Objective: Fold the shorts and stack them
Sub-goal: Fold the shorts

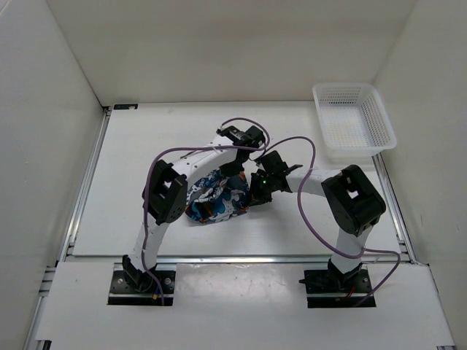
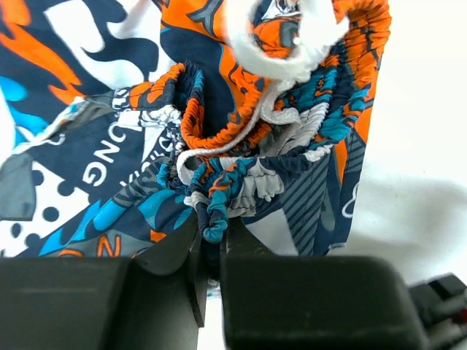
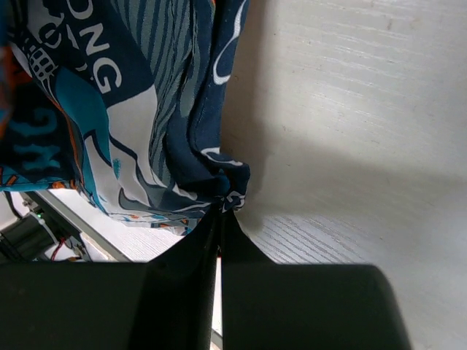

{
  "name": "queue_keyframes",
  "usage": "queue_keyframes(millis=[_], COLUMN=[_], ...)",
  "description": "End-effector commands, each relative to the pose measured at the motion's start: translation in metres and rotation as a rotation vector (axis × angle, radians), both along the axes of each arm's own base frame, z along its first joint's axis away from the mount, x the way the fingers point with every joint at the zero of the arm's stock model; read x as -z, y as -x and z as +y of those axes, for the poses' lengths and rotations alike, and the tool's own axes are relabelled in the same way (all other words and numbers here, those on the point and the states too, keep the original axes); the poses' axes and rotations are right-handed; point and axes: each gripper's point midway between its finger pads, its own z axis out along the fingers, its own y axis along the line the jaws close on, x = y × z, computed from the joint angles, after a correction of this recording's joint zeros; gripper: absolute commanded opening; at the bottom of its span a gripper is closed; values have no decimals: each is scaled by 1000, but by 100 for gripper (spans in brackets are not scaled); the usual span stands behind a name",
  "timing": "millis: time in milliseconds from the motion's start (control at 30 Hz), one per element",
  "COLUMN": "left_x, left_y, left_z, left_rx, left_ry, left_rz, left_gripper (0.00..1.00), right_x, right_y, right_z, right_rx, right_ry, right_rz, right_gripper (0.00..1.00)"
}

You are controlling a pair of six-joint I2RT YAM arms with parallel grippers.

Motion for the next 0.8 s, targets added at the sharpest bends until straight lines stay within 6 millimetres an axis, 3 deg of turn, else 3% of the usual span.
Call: queue_keyframes(millis=[0, 33, 67, 167, 200, 233, 300, 367, 467, 500, 533, 567, 633, 667, 700, 733, 767], left_x=[1, -9, -12, -45, -54, -70, -85, -107, -131, -136, -125, -136, -125, -99, -99, -88, -66], left_y=[-5, -7, -5, -12, -14, -15, -18, -14, -13, -11, -5, -3, 6, 17, 22, 25, 33], left_z=[-20, -21, -23, -24, -23, -27, -22, -23, -7, -5, 5, 13, 22, 34, 32, 38, 51], left_rx=[10, 23, 25, 49, 52, 74, 75, 98, 98, 100, 86, 91, 85, 66, 81, 68, 35], left_ry=[64, 76, 91, 158, 178, 211, 252, 310, 364, 374, 362, 385, 384, 353, 392, 391, 364], left_rz=[1, -14, -13, -54, -61, -82, -90, -104, -130, -143, -116, -143, -127, -70, -74, -55, -12], left_gripper=[20, 24, 38, 59, 78, 81, 89, 89, 89, 87, 85, 76, 63, 53, 31, 23, 18], right_x=[5, 8, 5, 7, 7, 7, 7, 5, 2, 1, -4, -7, -24, -28, -32, -48, -55], right_y=[1, 4, 2, 3, 3, 3, 3, 0, 0, 0, 0, -1, -5, -3, -6, -7, -7], right_z=[-3, -5, -5, -8, -8, -8, -8, -9, -16, -19, -26, -30, -37, -43, -50, -49, -52], right_rx=[4, 4, 10, 14, 14, 14, 7, 16, 21, 10, 17, 20, 19, 21, 35, 31, 28], right_ry=[25, 32, 33, 46, 46, 46, 47, 55, 85, 100, 128, 145, 162, 186, 216, 206, 217], right_rz=[-3, 6, -8, -4, -4, -4, -9, -26, -36, -57, -73, -90, -155, -161, -192, -237, -252], right_gripper=[0, 0, 0, 6, 9, 10, 17, 21, 34, 46, 53, 59, 77, 81, 81, 81, 79])
